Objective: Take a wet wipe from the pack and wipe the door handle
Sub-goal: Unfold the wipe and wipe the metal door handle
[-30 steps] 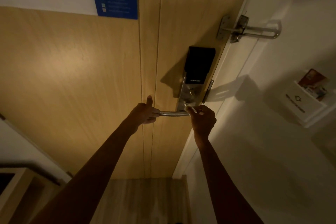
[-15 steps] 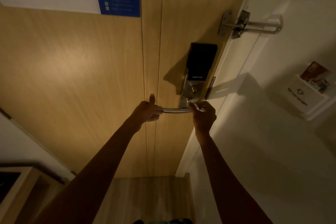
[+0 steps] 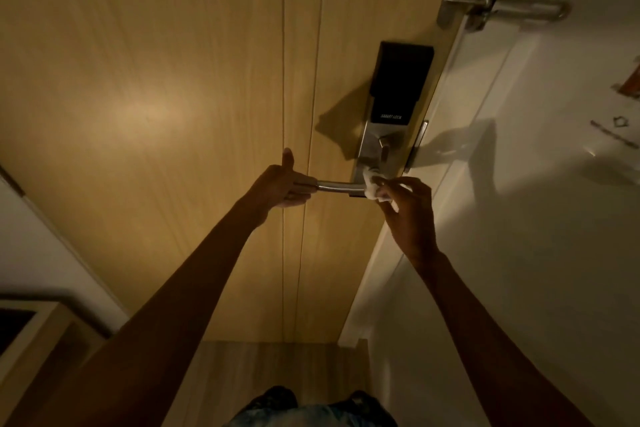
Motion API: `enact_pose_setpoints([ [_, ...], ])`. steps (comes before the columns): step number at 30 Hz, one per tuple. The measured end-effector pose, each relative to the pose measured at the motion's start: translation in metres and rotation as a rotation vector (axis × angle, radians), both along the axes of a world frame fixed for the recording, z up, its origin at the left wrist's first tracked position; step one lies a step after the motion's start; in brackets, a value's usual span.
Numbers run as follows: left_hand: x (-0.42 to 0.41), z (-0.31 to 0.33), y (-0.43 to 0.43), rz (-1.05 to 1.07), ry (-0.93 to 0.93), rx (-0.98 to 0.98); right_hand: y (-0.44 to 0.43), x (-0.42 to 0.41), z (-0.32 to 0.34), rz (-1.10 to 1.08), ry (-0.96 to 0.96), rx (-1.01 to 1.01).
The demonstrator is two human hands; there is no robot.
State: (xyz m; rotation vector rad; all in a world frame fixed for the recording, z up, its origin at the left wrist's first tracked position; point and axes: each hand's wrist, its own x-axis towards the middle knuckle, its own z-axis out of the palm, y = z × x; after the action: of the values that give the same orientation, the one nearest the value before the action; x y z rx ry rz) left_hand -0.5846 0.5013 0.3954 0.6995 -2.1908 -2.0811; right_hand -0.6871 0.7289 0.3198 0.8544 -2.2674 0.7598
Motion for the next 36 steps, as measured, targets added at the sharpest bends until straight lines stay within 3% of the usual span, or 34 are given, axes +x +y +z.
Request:
enact_pose_setpoints([
  [5, -0.003, -0.006, -0.001, 0.012, 0.025, -0.005, -0.004, -0.007, -0.002, 0.112, 0.184, 0.005],
  [10, 0.003, -0.004, -0.001, 0.015, 0.023, 0.037, -0.041, 0.004, 0.007, 0.233, 0.374, 0.196],
  [15, 0.000, -0.008, 0.004, 0.052, 0.057, 0.006, -0.009, -0.005, 0.010, 0.151, 0.313, 0.159],
  [20, 0.002, -0.017, 0.005, 0.087, 0.135, -0.045, -0.050, 0.016, 0.016, 0.237, 0.177, 0.179],
  [27, 0.007, -0.012, 0.004, 0.055, 0.112, -0.007, -0.047, 0.016, 0.023, 0.243, 0.204, 0.188],
  [36, 0.007, -0.015, 0.007, 0.110, 0.096, 0.067, -0.058, 0.020, 0.033, 0.219, -0.045, 0.090],
])
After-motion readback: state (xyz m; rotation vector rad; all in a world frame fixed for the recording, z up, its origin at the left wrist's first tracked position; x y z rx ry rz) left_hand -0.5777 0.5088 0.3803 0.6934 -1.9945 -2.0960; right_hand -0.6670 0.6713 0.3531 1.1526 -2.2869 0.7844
